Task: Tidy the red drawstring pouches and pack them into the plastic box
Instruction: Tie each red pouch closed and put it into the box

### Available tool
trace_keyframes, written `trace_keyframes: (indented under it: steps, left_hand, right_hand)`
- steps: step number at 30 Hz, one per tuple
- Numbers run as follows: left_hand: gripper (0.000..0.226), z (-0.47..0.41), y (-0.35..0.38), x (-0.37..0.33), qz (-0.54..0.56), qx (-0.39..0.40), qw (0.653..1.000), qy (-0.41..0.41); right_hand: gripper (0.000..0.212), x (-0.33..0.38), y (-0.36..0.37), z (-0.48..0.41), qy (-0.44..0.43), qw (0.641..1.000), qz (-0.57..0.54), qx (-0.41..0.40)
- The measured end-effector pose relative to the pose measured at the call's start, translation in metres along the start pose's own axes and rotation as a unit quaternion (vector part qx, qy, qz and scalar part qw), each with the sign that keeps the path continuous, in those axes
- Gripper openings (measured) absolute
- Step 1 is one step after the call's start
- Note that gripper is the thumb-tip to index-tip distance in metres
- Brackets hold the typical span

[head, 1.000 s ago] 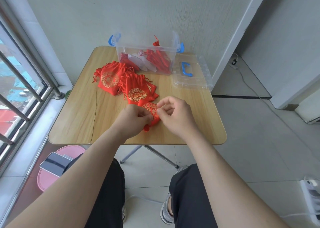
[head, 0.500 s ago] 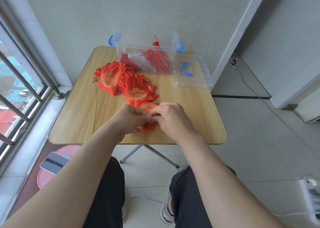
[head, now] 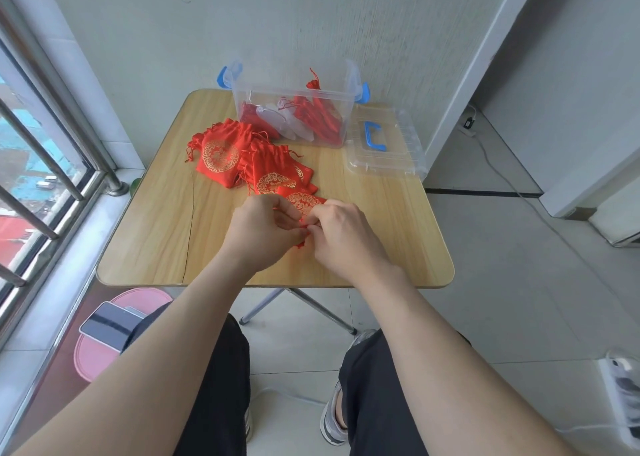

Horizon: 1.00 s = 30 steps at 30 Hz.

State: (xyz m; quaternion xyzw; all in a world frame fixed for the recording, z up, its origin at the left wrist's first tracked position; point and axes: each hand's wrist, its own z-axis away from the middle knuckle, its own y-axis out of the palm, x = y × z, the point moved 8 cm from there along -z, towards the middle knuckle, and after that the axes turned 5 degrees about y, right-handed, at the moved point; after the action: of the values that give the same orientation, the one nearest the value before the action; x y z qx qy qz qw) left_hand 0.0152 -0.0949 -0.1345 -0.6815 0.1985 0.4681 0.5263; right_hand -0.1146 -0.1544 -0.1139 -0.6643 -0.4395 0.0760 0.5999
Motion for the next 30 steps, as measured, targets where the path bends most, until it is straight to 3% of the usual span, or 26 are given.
trace_keyframes:
  steps: [9,13,18,24,30]
  left_hand:
    - [0.021,0.005,-0.003,-0.024,-0.062,-0.043,0.992,0.106]
    - [0.022,0.004,0.004,-0.029,-0.086,-0.035,0.982,0.163]
    - [0.022,0.004,0.008,-0.034,-0.095,-0.022,0.973,0.208]
    - [0.024,0.005,0.007,-0.034,-0.074,-0.019,0.975,0.208]
    - [0.020,0.005,-0.004,-0.031,-0.069,-0.050,0.978,0.192]
  right_hand:
    - [0.013,-0.010,0.000,0.002,0.059,0.997,-0.057,-0.003]
    - [0.014,-0.030,0.003,0.004,0.158,0.977,-0.142,0.005]
    - [0.010,-0.051,0.012,0.011,0.289,0.891,-0.335,0.096]
    - [0.009,-0.045,0.028,0.014,0.349,0.762,-0.525,0.148]
    - [0.009,-0.039,0.034,0.016,0.364,0.704,-0.577,0.196]
